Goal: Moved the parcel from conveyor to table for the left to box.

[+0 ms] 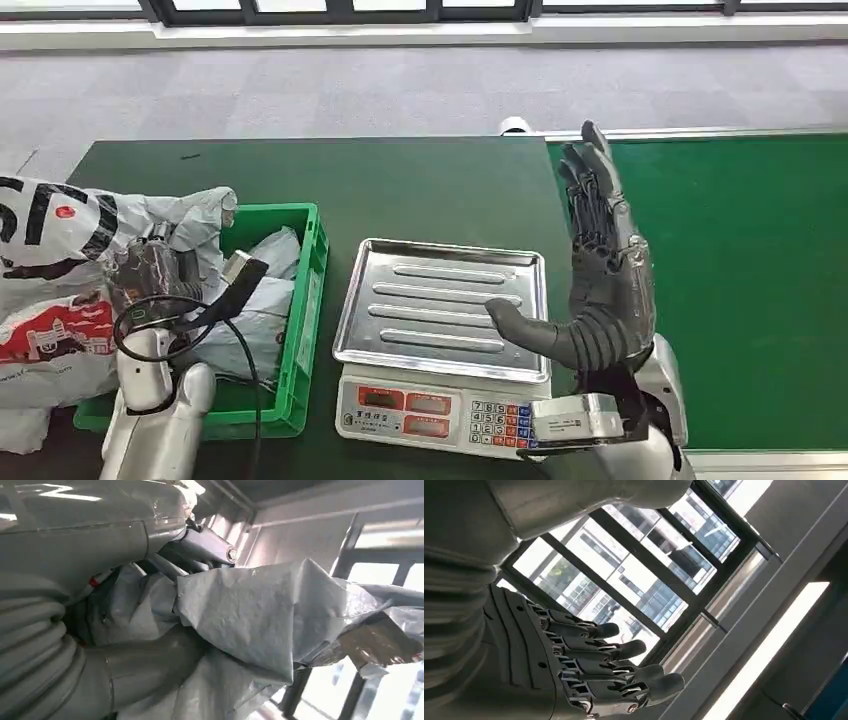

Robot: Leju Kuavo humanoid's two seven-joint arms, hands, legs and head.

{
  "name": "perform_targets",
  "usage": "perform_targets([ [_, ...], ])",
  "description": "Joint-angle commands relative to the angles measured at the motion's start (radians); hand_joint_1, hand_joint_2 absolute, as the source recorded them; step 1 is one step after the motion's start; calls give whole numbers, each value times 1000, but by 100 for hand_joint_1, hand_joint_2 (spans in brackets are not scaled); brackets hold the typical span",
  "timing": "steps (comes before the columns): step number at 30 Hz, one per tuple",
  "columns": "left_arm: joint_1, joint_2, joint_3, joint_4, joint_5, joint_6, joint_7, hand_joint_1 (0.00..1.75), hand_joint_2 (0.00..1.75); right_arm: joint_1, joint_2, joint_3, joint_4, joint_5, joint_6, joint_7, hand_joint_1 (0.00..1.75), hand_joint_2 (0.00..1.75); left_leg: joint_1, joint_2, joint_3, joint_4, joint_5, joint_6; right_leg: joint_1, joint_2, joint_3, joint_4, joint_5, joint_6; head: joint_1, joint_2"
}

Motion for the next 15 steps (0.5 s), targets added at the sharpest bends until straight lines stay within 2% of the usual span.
perform_targets([
  [1, -43, 21, 78, 208, -39, -88, 46, 175, 175, -84, -30, 20, 85, -20, 40, 11, 0, 175, 1, 2, 1, -2, 0, -1, 1, 1, 1, -2, 1, 0, 0, 0],
  [9, -119, 22, 97, 395, -84, -181, 77, 175, 175, -117, -16, 28, 105, -23, 63, 19, 0, 175, 2, 2, 1, -4, 2, -2, 2, 0, 1, -5, 3, -1, 0, 0],
  [10, -129, 18, 101, 404, -89, -148, 89, 138, 175, -119, -12, 29, 111, -20, 62, 19, 0, 175, 1, 1, 1, -1, 1, -1, 1, 0, 1, -2, 1, -1, 0, 0],
  [11, -135, 4, 125, 396, -62, -90, 98, 0, 175, -118, -7, 31, 115, -16, 62, 19, 0, 175, 3, 1, 1, -5, 3, -2, 3, -1, 1, -6, 4, -1, 0, 0],
  [12, -134, -3, 133, 379, -28, -60, 74, 0, 0, -120, -5, 34, 119, -14, 55, 19, 0, 175, 2, 1, 1, -3, 2, -1, 2, -1, 1, -4, 3, -1, 0, 0],
  [13, -132, -14, 147, 351, 27, -28, 47, 0, 0, -121, -4, 37, 122, -13, 48, 20, 0, 175, 1, 0, 1, -2, 1, -1, 1, -1, 1, -3, 2, -1, 0, 0],
  [15, -97, -40, 154, 218, 285, 25, -90, 0, 0, -120, 0, 44, 127, -5, 25, 23, 0, 175, 2, 1, 0, -2, 2, -2, 2, 0, 1, -4, 3, -1, 0, 0],
])
